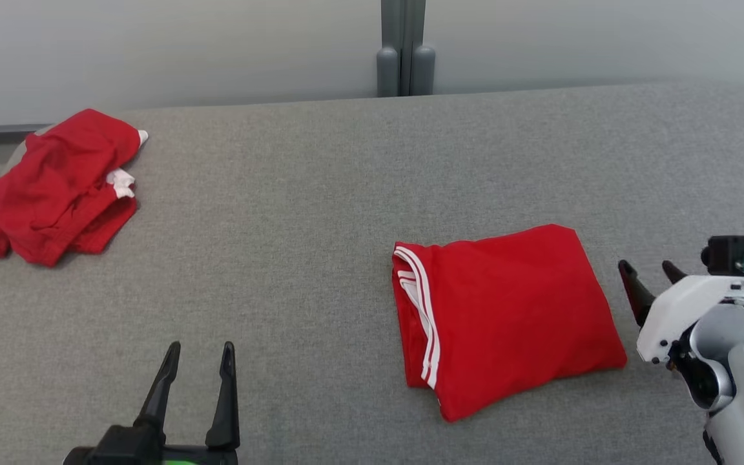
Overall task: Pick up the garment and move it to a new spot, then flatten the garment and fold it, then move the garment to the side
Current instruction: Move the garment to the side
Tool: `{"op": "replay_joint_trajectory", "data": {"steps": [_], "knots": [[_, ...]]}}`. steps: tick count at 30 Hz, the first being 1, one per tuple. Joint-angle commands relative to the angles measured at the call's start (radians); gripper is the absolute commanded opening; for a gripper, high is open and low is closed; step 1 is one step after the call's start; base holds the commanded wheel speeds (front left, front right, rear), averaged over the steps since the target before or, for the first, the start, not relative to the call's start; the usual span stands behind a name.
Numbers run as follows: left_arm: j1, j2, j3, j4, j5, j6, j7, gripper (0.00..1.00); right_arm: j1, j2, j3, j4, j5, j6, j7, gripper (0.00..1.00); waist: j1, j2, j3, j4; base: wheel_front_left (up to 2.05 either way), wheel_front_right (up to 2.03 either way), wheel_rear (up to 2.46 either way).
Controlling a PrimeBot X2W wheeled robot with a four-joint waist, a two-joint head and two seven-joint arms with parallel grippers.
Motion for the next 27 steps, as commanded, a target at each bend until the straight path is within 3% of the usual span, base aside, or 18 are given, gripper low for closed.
{"op": "replay_joint_trajectory", "data": {"steps": [1,11,12,13,20,27], "knots": [[-0.027,0.001,-0.002,0.003,0.004,-0.005,0.0,1.0,-0.031,-0.012,0.015,0.032,0.011,-0.001,0.046,1.0,0.0,-0.0001,0.04,0.024,0.0,0.0,0.0],[-0.069,0.001,-0.017,0.011,-0.009,-0.006,0.0,1.0,-0.131,-0.077,0.15,0.199,0.135,-0.001,0.232,1.0,0.0,-0.0001,0.086,0.079,0.0,0.0,0.0],[-0.071,0.001,-0.016,0.01,-0.011,-0.006,0.0,1.0,-0.134,-0.072,0.155,0.211,0.155,-0.001,0.24,0.77,0.0,-0.0001,0.09,0.079,0.0,0.0,0.0],[-0.072,0.001,-0.016,0.01,-0.011,-0.006,0.0,1.0,-0.138,-0.068,0.152,0.219,0.169,-0.001,0.236,0.0,0.0,-0.0001,0.093,0.078,0.0,0.0,0.0],[-0.097,0.001,-0.009,-0.005,0.002,-0.011,0.0,1.0,-0.203,-0.073,0.156,0.216,0.252,-0.001,0.174,0.0,0.0,-0.0001,0.131,0.023,0.0,0.0,0.0],[-0.164,0.002,-0.005,-0.048,0.051,-0.029,0.0,1.0,-0.34,-0.121,0.089,0.263,0.189,-0.001,0.066,0.0,0.0,-0.0001,0.271,-0.106,0.0,0.0,0.0]]}}
